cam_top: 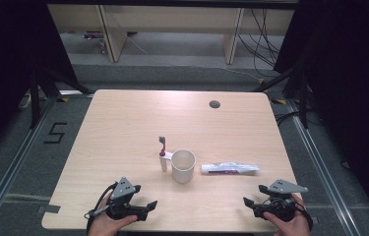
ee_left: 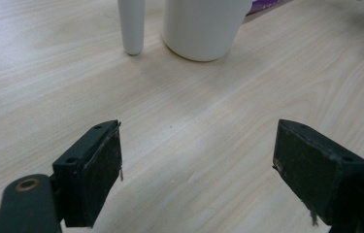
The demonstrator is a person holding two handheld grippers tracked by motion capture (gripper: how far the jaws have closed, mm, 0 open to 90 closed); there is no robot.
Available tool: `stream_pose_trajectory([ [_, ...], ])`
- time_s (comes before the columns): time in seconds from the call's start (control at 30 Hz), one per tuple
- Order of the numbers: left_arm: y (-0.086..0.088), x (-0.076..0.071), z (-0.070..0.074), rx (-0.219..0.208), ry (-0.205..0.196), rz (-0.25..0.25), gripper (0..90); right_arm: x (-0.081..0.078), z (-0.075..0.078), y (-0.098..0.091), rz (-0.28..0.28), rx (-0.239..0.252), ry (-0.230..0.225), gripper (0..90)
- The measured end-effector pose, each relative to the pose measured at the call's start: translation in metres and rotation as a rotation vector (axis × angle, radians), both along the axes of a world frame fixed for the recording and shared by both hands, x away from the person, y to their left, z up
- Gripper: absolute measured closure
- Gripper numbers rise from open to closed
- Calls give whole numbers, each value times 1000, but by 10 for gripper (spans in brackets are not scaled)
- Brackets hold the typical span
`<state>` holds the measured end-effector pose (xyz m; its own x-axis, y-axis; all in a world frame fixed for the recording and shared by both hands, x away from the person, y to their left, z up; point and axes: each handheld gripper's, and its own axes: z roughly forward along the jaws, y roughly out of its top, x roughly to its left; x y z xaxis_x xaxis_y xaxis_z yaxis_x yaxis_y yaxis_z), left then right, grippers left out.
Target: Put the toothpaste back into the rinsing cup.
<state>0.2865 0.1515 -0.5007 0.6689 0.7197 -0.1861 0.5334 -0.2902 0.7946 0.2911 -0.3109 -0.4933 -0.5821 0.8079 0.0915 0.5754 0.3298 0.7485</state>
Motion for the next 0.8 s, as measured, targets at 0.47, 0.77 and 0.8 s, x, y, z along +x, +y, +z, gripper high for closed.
stream_pose_trajectory([
  [0.47, 1, -8, -6, 71, 9, -29, 174, 12, 8, 18, 22, 8, -8, 364],
  [0.77, 2, -7, -8, 83, 15, -26, 174, 40, 19, 55, 54, -20, -64, 646],
  [0.8, 2, -7, -7, 83, 14, -26, 174, 44, 19, 60, 61, -22, -66, 664],
])
